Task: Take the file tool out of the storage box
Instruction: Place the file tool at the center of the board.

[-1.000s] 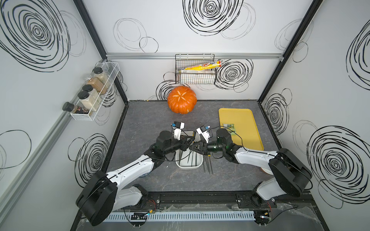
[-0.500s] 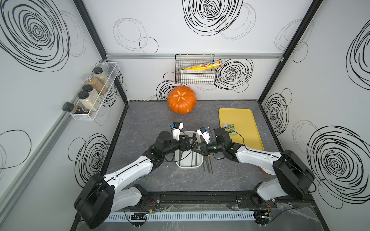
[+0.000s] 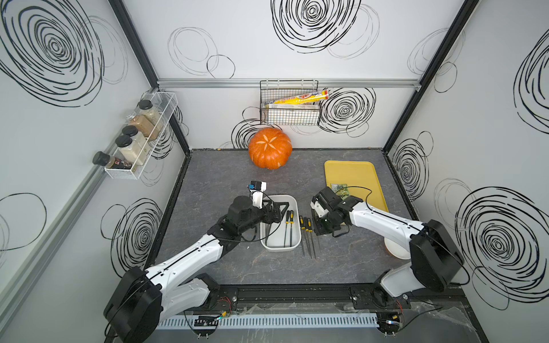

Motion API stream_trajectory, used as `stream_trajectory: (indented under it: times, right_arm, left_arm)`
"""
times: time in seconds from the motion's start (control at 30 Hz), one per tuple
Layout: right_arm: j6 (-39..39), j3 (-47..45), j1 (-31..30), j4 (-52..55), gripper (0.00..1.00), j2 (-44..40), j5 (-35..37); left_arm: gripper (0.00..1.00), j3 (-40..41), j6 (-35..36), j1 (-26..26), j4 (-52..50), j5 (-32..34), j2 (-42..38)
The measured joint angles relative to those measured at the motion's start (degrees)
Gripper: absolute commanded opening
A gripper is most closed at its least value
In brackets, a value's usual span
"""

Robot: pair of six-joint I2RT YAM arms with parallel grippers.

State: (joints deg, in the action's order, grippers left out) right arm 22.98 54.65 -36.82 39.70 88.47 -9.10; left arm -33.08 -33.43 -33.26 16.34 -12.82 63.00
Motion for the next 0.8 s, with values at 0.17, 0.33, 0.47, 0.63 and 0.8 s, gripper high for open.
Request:
stream_trajectory:
  times: [0.17, 0.33, 0.47, 0.63, 0.8]
  right_arm:
    - [-0.85, -0.04, 2.99, 4.7, 0.01, 3.15, 0.63]
    - [-2.54, 2.34, 3.15, 6.99, 0.0, 7.45, -2.08]
    - [-3.17, 3.78, 3.15, 7.65, 0.0, 9.94, -4.09]
    - [-3.58, 6.03, 3.15, 8.52, 0.01, 12.2, -6.21]
    - [-4.31, 9.16, 3.17, 8.96, 0.01, 15.63, -8.04]
  left_arm:
    - [0.99, 0.0, 0.0, 0.0, -0.17, 0.74, -0.02]
    - [0.99, 0.0, 0.02, 0.0, -0.94, 1.01, -0.35]
    - [0.99, 0.0, 0.2, 0.0, -1.81, 1.36, -0.94]
    - [0.99, 0.0, 0.44, 0.0, -2.47, 1.6, -1.22]
    - [0.99, 0.0, 0.52, 0.0, -3.02, 1.62, -1.22]
